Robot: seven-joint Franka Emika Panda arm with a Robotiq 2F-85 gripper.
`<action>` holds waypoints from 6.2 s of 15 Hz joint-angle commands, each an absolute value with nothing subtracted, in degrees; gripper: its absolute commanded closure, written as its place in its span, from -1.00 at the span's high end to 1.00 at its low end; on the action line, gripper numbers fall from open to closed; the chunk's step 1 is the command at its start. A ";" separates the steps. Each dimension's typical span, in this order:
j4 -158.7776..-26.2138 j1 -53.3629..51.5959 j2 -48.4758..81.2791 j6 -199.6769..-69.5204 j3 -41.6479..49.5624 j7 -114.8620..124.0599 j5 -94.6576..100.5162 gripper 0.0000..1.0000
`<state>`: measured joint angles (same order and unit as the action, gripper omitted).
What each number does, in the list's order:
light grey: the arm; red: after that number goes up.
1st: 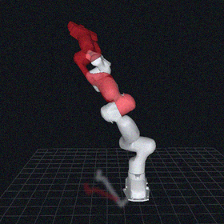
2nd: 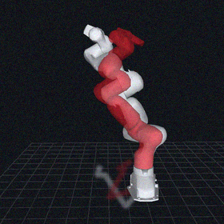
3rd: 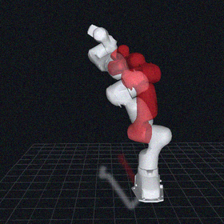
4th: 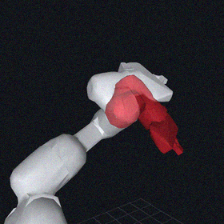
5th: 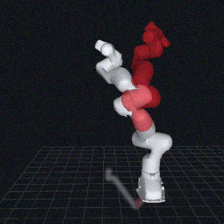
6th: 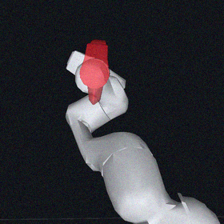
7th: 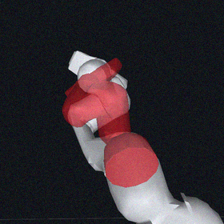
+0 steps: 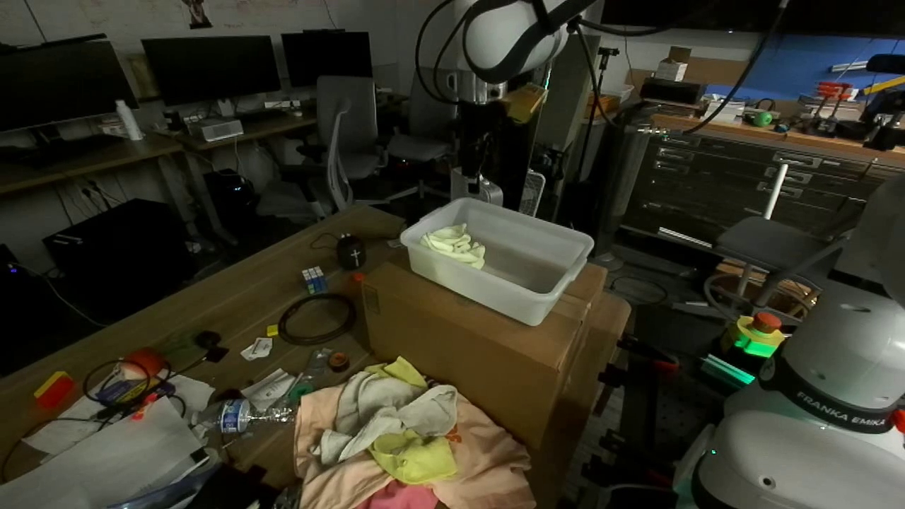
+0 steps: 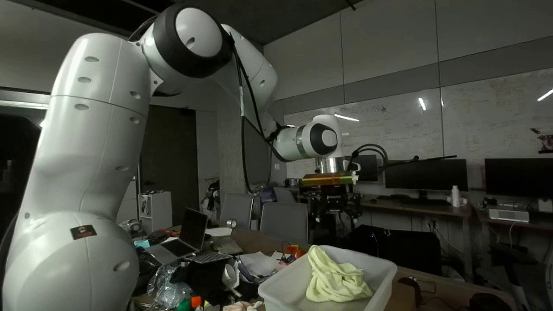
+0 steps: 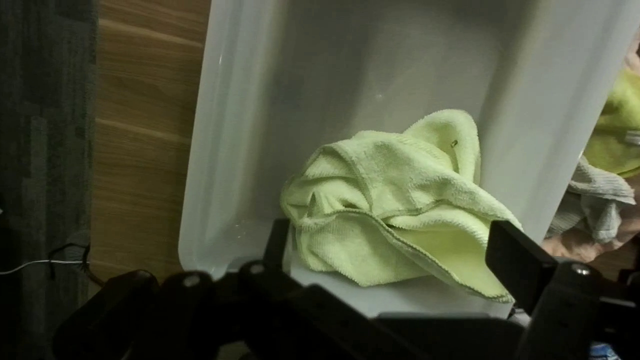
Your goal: Remove the two t-shirts and two towels from the white box and place them on the table
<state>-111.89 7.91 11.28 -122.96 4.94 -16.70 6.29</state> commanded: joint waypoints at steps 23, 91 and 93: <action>-105.62 11.56 27.53 -130.19 0.88 -48.98 2.01 1.00; -102.31 2.49 -10.22 -120.07 -4.63 17.05 19.24 -0.98; -100.97 0.94 -9.67 -116.57 -6.34 15.87 20.18 -0.98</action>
